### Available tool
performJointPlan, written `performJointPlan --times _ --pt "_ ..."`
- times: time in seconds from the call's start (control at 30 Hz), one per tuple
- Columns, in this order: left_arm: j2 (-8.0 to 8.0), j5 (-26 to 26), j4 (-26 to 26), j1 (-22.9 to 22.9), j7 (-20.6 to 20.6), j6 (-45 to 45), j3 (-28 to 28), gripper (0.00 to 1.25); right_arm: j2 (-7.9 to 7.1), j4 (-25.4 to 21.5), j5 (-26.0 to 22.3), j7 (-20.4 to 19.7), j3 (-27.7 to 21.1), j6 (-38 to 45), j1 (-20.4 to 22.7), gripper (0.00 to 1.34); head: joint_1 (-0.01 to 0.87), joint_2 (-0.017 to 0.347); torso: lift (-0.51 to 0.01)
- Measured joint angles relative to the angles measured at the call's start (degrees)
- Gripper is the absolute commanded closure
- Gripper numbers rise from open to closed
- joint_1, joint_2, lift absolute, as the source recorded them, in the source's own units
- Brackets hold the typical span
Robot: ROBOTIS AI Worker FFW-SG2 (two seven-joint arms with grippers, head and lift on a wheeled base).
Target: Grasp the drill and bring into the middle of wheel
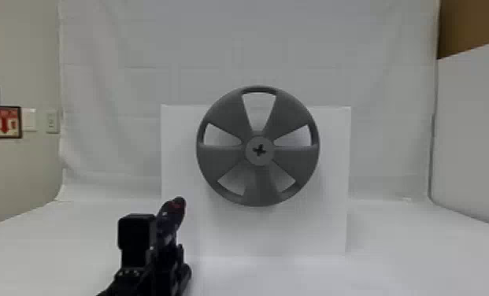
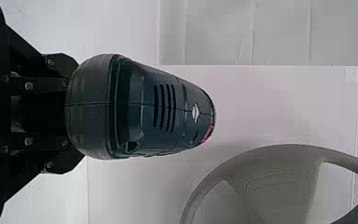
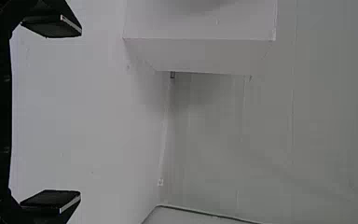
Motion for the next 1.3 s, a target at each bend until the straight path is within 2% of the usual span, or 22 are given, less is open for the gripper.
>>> performJointPlan --times 0.27,0.37,0.53,0.7,0.9,1.1,1.3 --pt "0.0 -0.5 0.5 0.0 0.0 -0.6 -0.1 1.18 0.05 0.1 0.1 0.0 0.2 0.0 0.0 0.08 0.054 0.031 -0.403" --pt "0.0 -0.6 0.6 0.0 0.0 -0.7 -0.1 1.06 0.08 0.1 0.1 0.0 0.2 0.0 0.0 0.08 0.054 0.031 -0.403" --pt "0.0 -0.5 0.6 0.1 1.1 -1.0 -0.2 0.72 0.09 0.1 0.1 0.0 0.2 0.0 0.0 0.08 0.054 0.031 -0.403" --pt "0.0 -0.3 0.6 0.1 1.7 -1.3 -0.3 0.55 0.12 0.2 0.1 0.0 0.2 0.0 0.1 0.08 0.054 0.031 -0.403" --pt "0.0 -0.4 0.6 0.0 1.7 -1.6 -0.3 0.41 0.17 0.2 0.1 0.0 0.3 0.0 0.1 0.08 0.054 0.031 -0.403" --pt "0.01 -0.6 0.9 -0.2 1.6 -1.9 -0.4 0.06 0.18 0.2 0.1 0.0 0.4 0.0 0.1 0.08 0.054 0.031 -0.403" --pt "0.07 -1.4 1.2 -0.5 -0.6 -2.2 -0.1 0.06 0.13 0.3 0.1 0.0 0.5 0.0 0.1 0.08 0.054 0.031 -0.403"
